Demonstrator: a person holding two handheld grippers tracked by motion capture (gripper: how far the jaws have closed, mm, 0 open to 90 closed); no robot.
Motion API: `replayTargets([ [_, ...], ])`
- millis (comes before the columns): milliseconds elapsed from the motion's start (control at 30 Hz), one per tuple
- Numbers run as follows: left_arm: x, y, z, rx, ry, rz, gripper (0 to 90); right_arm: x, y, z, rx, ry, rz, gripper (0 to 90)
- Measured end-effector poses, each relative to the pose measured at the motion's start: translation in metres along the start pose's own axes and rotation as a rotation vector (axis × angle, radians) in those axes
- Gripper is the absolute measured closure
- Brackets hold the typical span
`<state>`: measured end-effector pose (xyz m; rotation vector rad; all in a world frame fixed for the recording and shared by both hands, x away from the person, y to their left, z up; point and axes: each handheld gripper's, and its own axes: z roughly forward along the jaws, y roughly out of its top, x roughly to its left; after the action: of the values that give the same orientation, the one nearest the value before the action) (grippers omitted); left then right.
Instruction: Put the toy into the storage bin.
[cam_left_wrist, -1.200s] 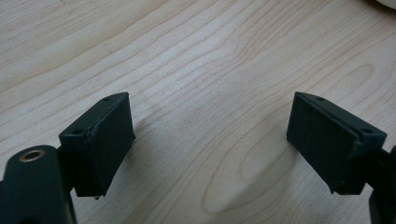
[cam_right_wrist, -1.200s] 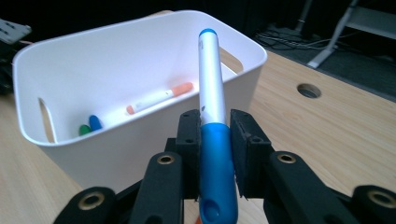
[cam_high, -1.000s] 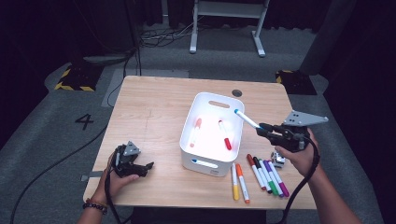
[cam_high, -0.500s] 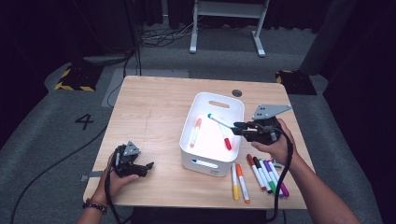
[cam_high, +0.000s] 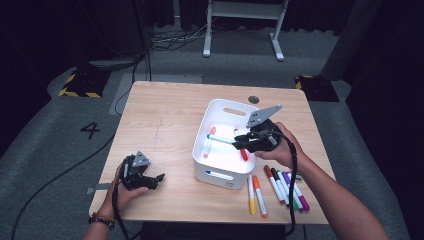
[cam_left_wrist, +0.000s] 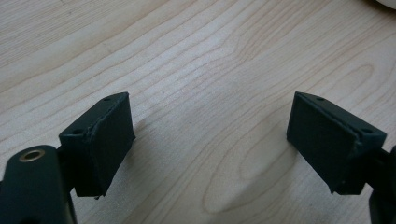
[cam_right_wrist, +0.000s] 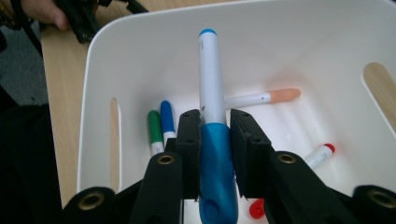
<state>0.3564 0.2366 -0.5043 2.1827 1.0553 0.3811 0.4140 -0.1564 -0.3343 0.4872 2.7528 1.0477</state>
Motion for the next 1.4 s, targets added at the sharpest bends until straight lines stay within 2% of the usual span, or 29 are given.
replayTargets([
  [100,0.000,0.000,0.000,0.000,-0.001,0.001,14.9,0.003,0.003,0.006,0.047,0.011,-0.034,74.4],
  [233,0.000,0.000,0.000,0.000,-0.001,0.000,14.9,0.008,0.005,0.012,0.116,0.053,-0.075,74.4],
  [300,0.000,0.000,0.000,0.001,-0.001,0.004,14.9,0.011,0.006,0.014,0.152,0.049,-0.091,74.4],
  [433,0.000,0.000,0.000,0.000,-0.001,0.002,14.9,0.012,0.004,0.018,0.187,0.064,-0.114,74.3],
  [567,0.000,0.000,0.000,0.000,0.000,0.000,14.9,0.015,0.003,0.018,0.221,0.050,-0.087,74.0],
  [600,0.000,0.000,0.000,-0.001,-0.001,0.000,14.9,0.015,0.002,0.020,0.215,0.055,-0.106,73.8],
  [667,0.000,0.000,0.000,-0.001,-0.001,0.000,14.9,0.016,0.001,0.020,0.217,0.049,-0.097,72.0],
  [800,0.000,0.000,0.000,-0.001,-0.002,-0.002,14.9,0.013,0.000,0.018,0.195,0.039,-0.097,69.8],
  [967,0.000,0.000,0.000,-0.001,-0.002,-0.001,14.9,0.012,-0.004,0.008,0.152,0.017,-0.074,65.7],
  [1133,0.000,0.000,0.000,-0.001,-0.002,-0.002,14.9,0.009,-0.013,-0.014,0.050,-0.030,-0.055,62.5],
  [1233,0.000,0.000,0.000,-0.001,-0.002,0.001,14.9,0.008,-0.019,-0.029,0.007,-0.072,-0.039,60.5],
  [1400,0.000,0.000,0.000,-0.001,-0.002,-0.002,14.9,0.012,-0.033,-0.055,-0.072,-0.116,-0.004,56.1],
])
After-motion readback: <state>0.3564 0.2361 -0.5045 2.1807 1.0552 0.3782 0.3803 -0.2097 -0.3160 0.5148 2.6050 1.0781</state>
